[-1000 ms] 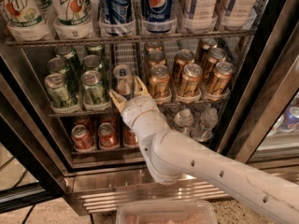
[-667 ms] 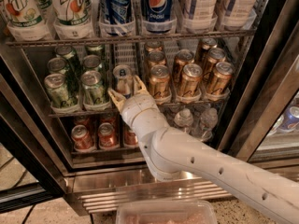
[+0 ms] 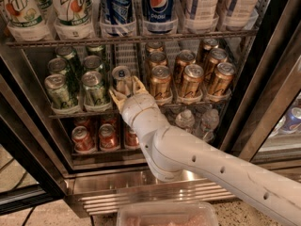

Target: Pick redbull can from middle shelf of fridge

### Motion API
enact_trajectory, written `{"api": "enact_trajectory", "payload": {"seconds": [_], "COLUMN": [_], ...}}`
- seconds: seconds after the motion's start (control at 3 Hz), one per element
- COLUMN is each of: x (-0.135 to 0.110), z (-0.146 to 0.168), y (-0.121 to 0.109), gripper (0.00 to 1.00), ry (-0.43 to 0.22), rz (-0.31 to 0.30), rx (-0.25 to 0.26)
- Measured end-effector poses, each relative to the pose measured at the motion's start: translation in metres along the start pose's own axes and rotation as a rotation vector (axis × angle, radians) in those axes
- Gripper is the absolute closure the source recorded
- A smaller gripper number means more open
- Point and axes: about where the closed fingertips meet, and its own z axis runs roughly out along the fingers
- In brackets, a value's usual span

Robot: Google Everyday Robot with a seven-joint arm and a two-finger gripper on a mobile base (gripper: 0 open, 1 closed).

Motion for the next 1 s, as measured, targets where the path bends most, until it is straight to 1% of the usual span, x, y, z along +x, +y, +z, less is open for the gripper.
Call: {"api": "enact_trajectory", "payload": {"seconds": [0.33, 0.67, 1.0], "x": [0.0000, -0.0001, -0.0082], "z": [0.0000, 0.0000, -0.0015], "y": [0.0000, 0.0000, 0.0002], "gripper": [1.00, 1.00, 1.00], "ry": [0.000, 0.000, -0.013], "rz": [0.000, 0.000, -0.006], "rx": [0.000, 0.000, -0.021]}}
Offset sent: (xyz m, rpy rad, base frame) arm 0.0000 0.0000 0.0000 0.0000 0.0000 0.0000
